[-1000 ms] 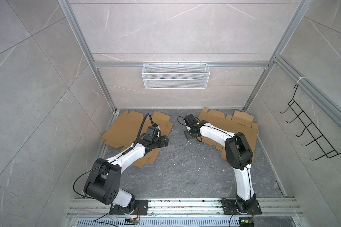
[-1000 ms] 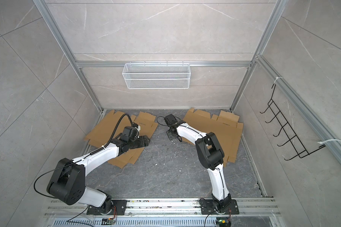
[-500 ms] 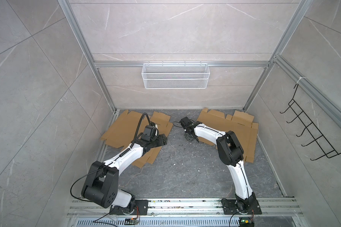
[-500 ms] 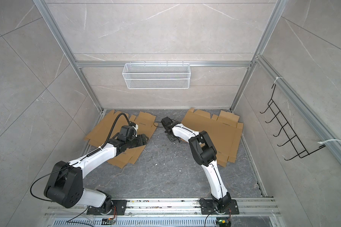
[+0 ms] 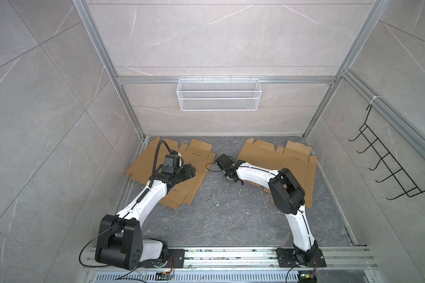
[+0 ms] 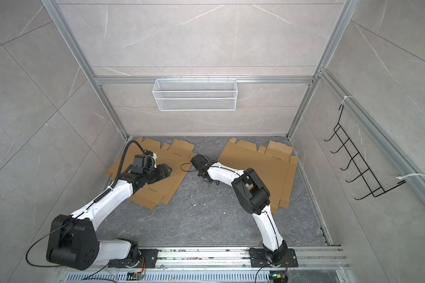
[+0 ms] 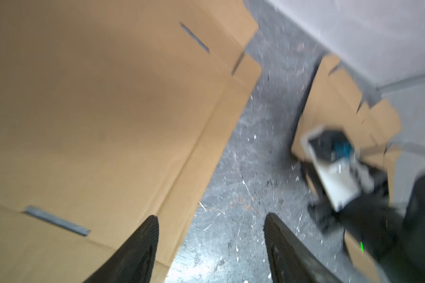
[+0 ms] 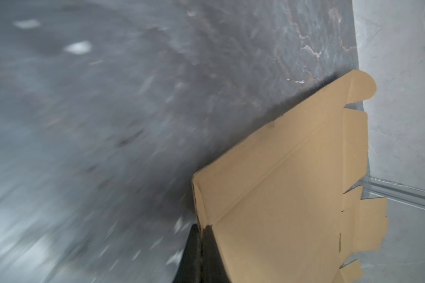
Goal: Fold the paper box
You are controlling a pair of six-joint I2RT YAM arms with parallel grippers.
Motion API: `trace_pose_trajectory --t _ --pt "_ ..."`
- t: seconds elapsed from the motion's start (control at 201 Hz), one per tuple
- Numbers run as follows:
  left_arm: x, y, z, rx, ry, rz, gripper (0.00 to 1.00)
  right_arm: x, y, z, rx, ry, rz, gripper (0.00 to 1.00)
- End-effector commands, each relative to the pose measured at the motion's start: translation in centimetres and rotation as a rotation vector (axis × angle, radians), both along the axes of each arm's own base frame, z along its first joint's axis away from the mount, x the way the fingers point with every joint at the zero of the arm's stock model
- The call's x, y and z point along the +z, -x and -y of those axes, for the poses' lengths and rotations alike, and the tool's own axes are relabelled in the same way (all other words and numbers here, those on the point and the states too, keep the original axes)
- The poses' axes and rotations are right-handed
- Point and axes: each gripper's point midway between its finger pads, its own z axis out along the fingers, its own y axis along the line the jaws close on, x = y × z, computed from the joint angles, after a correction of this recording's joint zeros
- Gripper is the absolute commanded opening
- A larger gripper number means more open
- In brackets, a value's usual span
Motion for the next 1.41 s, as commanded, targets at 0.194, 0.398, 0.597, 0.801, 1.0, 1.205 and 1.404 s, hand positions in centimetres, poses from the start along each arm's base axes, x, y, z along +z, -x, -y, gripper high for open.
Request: trace_pose_trajectory --t 0.194,0.398,0.597,0.801,1.0,1.205,1.404 --pt "1.4 2.3 -0.8 0.001 0.153 -0.088 0.73 4.4 12.6 -7.4 0.181 -0.214 -0.004 0.03" --pt "-1.4 3.3 3.5 -0.078 0.363 -0.184 0.81 3.0 18.1 -9.5 0.277 -0.314 -0.023 0.03" --pt "-3.4 3.9 7.2 -0.174 0.407 -0.224 0.81 2.5 19.9 -10.3 0.35 -0.346 -0.001 0.03" --pt "-5.6 4.2 11.7 -0.276 0.411 -0.253 0.8 3.9 20.4 -10.1 0.366 -0.42 0.045 0.03" --pt "-6.8 3.9 15.2 -0.342 0.451 -0.269 0.76 4.4 20.9 -9.6 0.372 -0.442 0.056 0.03" --pt "-7.3 4.0 17.2 -0.377 0.481 -0.26 0.65 4.9 21.1 -9.6 0.377 -0.458 0.084 0.03" --pt "-7.7 3.9 17.9 -0.401 0.503 -0.258 0.43 5.4 21.2 -9.3 0.377 -0.485 0.097 0.05"
